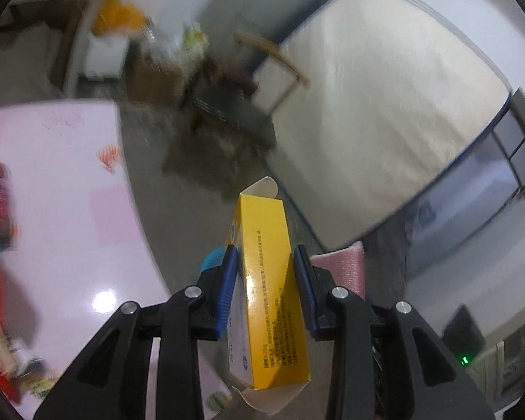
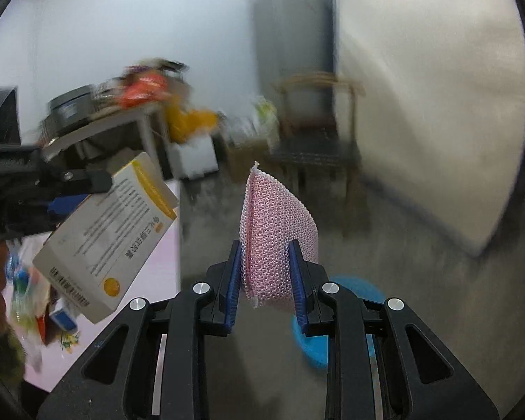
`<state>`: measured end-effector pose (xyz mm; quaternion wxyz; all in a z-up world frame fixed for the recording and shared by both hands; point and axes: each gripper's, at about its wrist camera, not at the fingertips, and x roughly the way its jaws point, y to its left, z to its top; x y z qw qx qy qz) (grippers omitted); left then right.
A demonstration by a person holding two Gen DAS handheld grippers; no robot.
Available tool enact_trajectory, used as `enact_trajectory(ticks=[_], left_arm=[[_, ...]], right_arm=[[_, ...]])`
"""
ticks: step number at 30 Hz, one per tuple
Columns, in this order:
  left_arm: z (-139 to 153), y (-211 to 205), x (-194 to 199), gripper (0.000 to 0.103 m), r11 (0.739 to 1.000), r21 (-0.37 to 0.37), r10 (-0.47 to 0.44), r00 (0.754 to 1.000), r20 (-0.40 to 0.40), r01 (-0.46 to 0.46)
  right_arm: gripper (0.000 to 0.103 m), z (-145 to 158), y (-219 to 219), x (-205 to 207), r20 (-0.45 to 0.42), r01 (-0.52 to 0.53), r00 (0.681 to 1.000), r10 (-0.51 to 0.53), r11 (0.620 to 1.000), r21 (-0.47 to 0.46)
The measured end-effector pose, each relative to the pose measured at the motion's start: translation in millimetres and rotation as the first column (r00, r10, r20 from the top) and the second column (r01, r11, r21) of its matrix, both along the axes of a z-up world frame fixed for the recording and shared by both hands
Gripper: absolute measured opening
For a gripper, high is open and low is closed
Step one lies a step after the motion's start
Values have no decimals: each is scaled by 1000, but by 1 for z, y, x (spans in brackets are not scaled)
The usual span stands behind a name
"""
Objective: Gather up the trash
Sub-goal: 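Open both tools over the blue wastebasket to drop the box and sponge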
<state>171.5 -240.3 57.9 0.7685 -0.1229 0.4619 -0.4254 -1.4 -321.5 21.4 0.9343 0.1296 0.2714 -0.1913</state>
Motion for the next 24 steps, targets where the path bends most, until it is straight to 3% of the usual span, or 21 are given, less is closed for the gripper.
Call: enact_trajectory(ticks=[3, 6, 8, 11, 14, 16, 20, 24], left_arm=[[-30, -69, 20, 32, 989, 125, -77, 996, -39, 81], [-71, -125, 29, 32, 965, 219, -124, 988, -94, 142], [-94, -153, 35, 32, 954, 246, -140, 981, -135, 170], [-123, -196, 39, 32, 933, 293, -166, 973, -160, 207], [-145, -230, 47, 36, 925, 320, -161, 975, -155, 204], [-161, -246, 54, 57, 907, 364, -158, 972, -172, 212], [-173, -235, 64, 60, 906, 389, -107, 978, -180, 170], [-153, -217, 61, 61, 912, 384, -105, 986, -129, 147]], right_arm=[[24, -49, -56, 4, -45, 65, 997, -55, 962, 264], [24, -105, -109, 7, -93, 135, 990, -103, 861, 490], [24, -127, -136, 13, -125, 177, 984, -129, 811, 557], [25, -150, -164, 27, -167, 244, 969, -180, 790, 563], [33, -169, -196, 39, -175, 273, 962, -209, 765, 583], [45, -186, -218, 40, -196, 298, 954, -225, 743, 600], [49, -205, -241, 31, -238, 365, 931, -276, 723, 587], [49, -206, -242, 11, -229, 366, 931, -285, 714, 597]])
